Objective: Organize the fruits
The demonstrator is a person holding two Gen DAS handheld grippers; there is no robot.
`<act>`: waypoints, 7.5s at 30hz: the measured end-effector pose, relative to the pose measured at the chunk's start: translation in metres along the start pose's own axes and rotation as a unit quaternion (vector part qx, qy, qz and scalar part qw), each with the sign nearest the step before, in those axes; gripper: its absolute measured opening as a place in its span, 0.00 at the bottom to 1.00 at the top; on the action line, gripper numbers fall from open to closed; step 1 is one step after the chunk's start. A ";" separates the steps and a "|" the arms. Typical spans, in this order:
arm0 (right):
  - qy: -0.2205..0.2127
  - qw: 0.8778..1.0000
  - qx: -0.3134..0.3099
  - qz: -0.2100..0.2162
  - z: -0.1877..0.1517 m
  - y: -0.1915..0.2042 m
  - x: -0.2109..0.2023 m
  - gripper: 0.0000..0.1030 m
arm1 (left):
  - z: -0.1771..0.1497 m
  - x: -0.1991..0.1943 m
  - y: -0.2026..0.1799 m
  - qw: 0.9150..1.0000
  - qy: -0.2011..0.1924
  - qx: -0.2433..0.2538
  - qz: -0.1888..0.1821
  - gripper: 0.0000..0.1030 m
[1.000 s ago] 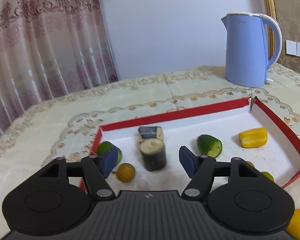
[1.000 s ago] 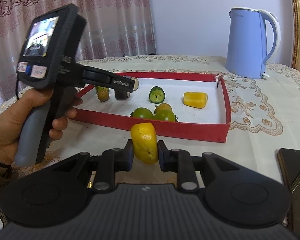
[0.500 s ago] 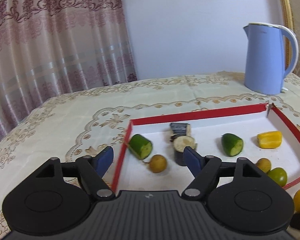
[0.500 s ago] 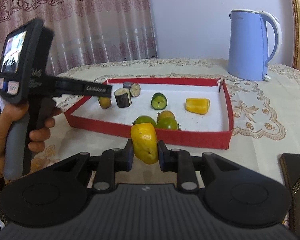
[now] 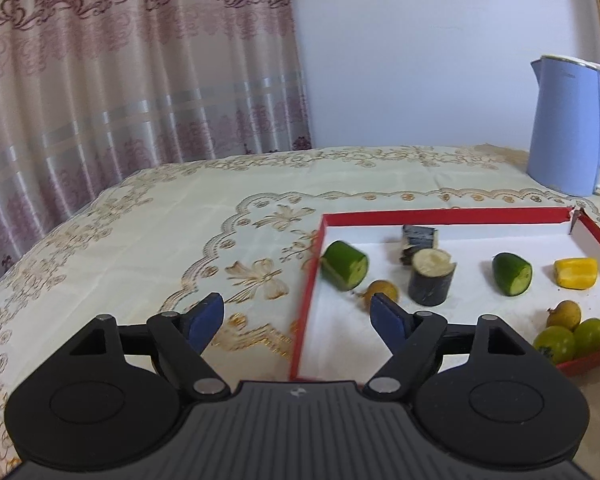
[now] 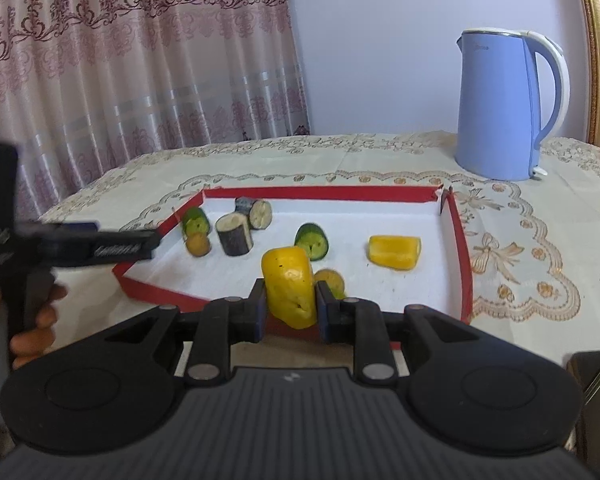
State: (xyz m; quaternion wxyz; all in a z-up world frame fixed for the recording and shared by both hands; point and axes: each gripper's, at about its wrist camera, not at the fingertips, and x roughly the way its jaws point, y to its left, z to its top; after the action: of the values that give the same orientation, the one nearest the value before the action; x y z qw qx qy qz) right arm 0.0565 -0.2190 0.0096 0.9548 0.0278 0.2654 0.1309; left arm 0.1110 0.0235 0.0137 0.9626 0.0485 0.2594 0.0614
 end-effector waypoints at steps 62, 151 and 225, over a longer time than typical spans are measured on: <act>0.027 0.998 -0.017 -0.054 0.047 0.011 0.106 0.23 | -0.044 -0.001 0.070 0.991 0.029 -0.129 0.025 0.93; 0.072 0.992 0.002 -0.104 -0.039 -0.006 0.026 1.00 | -0.009 -0.027 -0.019 1.000 0.017 0.001 -0.013 0.93; 0.078 0.990 -0.009 -0.115 -0.039 -0.002 0.030 1.00 | -0.010 -0.039 -0.027 1.000 0.007 0.018 -0.017 0.94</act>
State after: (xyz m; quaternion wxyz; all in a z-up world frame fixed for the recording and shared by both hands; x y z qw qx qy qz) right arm 0.0614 -0.2139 -0.0390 0.9400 -0.0222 0.3396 0.0243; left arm 0.0750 -0.0082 0.0206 0.9606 0.0605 0.2682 0.0405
